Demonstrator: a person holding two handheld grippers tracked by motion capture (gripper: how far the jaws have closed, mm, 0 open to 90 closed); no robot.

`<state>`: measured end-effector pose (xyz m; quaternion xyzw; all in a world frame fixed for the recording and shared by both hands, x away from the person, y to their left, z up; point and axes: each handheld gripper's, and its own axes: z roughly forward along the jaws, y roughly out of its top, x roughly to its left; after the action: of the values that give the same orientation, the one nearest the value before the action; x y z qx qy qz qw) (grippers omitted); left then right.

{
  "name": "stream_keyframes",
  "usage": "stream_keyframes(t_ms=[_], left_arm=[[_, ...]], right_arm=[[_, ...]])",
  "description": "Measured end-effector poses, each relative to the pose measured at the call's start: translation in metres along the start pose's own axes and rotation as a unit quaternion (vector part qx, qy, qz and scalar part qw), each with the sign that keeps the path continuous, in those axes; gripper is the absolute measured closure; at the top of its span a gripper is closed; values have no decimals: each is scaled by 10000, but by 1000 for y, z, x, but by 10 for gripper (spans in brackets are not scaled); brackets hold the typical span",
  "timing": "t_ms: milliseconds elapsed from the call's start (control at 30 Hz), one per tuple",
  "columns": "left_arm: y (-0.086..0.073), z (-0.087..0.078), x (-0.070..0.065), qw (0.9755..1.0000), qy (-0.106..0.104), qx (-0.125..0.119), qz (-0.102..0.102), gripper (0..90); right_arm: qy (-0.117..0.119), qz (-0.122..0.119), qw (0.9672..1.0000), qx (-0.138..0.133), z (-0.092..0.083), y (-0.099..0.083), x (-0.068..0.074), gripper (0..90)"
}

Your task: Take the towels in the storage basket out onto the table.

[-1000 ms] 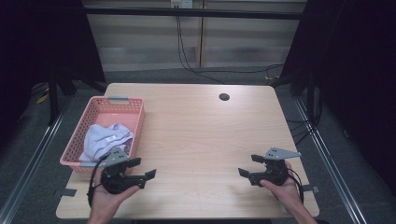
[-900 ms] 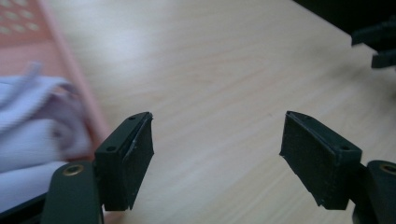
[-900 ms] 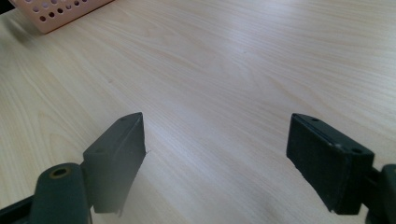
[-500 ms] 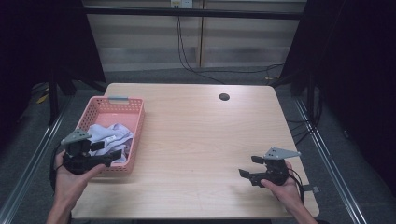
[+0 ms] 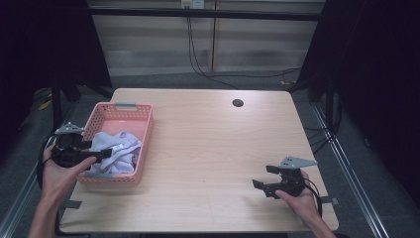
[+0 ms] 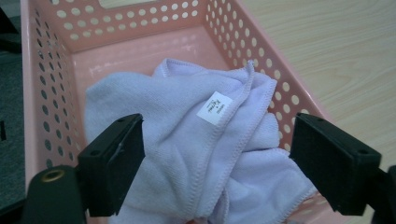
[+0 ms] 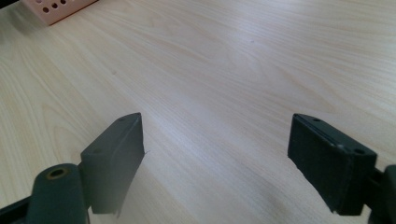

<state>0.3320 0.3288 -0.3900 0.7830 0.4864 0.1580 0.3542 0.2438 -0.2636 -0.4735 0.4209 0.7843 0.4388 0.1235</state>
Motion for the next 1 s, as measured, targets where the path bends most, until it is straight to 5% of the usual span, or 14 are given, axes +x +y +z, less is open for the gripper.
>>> stream_keyframes(t_ms=[133,233,367,500,600,667,700,767,833,900,967,1000], left_arm=[[4,12,11,9998,67,195,0,161],[4,27,25,9981,71,599,-103,164],[4,37,29,9968,-107,771,-183,180],[5,50,33,9917,-45,1284,-69,166],[6,60,27,9900,-54,1390,-236,134],[8,64,24,9886,-85,1484,-234,0],[12,69,16,9863,-125,1645,-18,0],[15,74,10,9836,17,1803,59,0],[14,82,9,9781,136,2070,152,0],[14,84,9,9775,113,2105,109,0],[17,88,8,9733,179,2283,185,0],[17,88,8,9733,179,2283,185,0]], right_arm=[[13,31,10000,-22,1,0,-1,170],[67,13,10000,-9,1,0,1,170],[105,58,9999,-18,1,0,1,170],[231,63,9997,-39,1,1,3,170],[205,-96,9997,57,3,1,6,171],[175,-102,9998,83,4,1,6,171],[183,-83,9998,83,5,1,6,171],[191,-69,9998,61,4,1,5,172],[199,-72,9998,65,3,1,5,172],[209,-84,9997,74,3,1,5,173],[235,-81,9997,87,4,1,6,177],[240,-81,9996,90,4,1,6,178]])
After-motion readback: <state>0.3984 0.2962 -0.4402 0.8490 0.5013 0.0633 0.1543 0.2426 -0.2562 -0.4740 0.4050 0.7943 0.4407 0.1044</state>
